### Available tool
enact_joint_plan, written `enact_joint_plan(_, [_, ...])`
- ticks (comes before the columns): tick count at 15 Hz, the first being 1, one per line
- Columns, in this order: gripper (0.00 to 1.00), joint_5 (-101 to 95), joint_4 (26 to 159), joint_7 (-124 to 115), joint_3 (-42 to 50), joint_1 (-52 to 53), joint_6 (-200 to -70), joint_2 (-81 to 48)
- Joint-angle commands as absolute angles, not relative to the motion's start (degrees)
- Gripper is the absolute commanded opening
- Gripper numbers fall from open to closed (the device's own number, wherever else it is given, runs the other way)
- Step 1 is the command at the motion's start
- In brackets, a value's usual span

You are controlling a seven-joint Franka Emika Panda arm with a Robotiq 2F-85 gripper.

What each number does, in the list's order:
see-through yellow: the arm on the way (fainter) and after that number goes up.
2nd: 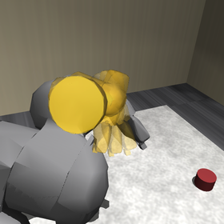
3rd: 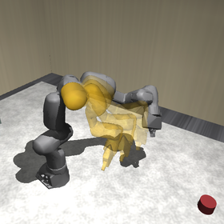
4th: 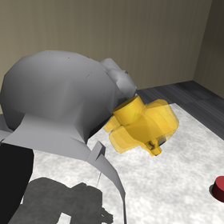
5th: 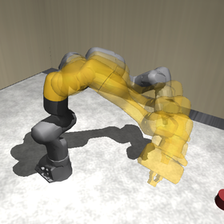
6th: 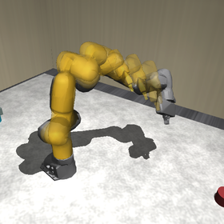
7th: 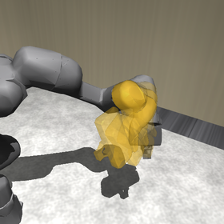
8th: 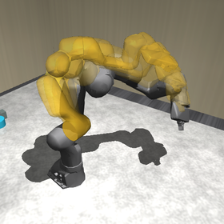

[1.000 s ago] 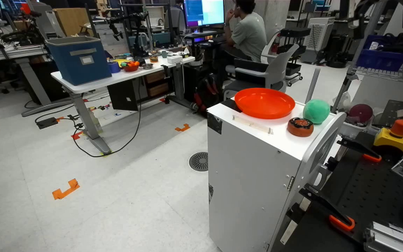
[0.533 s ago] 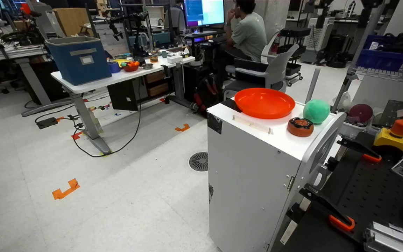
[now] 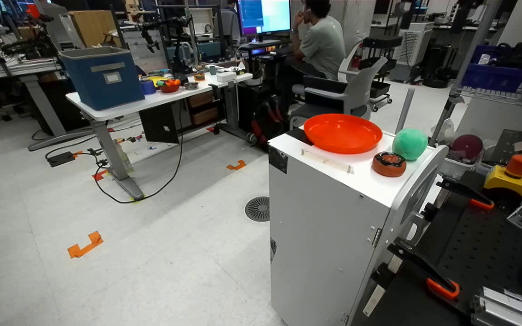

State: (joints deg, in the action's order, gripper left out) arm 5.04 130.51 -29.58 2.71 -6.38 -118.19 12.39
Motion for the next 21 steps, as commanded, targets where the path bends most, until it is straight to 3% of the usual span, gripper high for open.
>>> enact_joint_plan(1, [1.00, 6.53, 131.99, -27.15, 2.88, -6.32, -119.80, 14.21])
enact_joint_plan(21, [1.00, 4.08, 132.04, -26.82, 2.90, -7.04, -115.70, 14.90])
